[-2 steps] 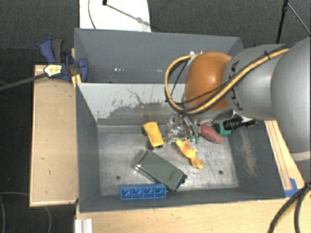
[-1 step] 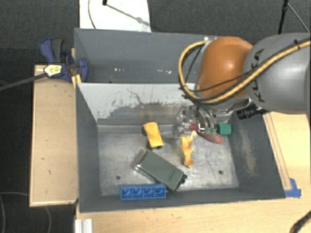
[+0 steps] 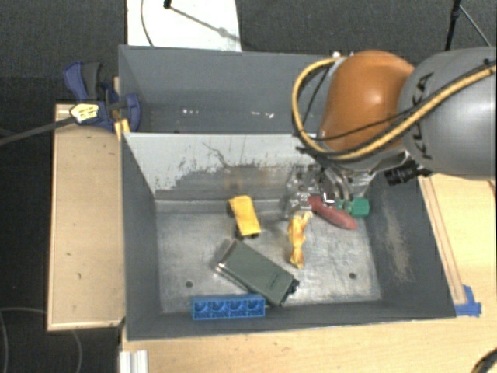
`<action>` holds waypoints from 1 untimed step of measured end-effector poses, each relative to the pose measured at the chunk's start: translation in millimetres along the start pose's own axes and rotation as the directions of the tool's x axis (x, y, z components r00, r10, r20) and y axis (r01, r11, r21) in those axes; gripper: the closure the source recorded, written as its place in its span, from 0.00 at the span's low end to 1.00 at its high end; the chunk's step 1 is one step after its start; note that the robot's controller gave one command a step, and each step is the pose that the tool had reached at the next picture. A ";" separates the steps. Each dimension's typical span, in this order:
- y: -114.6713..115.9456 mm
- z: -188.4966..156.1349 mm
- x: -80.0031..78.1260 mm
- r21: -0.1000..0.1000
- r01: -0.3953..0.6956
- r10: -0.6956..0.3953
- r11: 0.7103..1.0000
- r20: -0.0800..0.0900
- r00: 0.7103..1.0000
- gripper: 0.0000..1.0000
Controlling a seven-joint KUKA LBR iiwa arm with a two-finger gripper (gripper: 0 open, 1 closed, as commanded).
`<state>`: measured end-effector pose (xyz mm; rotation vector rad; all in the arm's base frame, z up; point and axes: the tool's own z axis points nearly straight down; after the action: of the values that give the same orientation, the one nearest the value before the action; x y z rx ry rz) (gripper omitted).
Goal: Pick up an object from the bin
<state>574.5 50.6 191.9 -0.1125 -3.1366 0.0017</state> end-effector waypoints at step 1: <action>9.2 49.1 11.9 -0.001 0.254 -0.254 0.967 0.004 0.967 0.00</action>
Offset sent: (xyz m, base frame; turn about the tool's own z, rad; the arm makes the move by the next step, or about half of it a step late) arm 0.0000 0.0000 0.0000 0.0000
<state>563.1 60.6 142.8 0.2903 -3.1285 -0.0011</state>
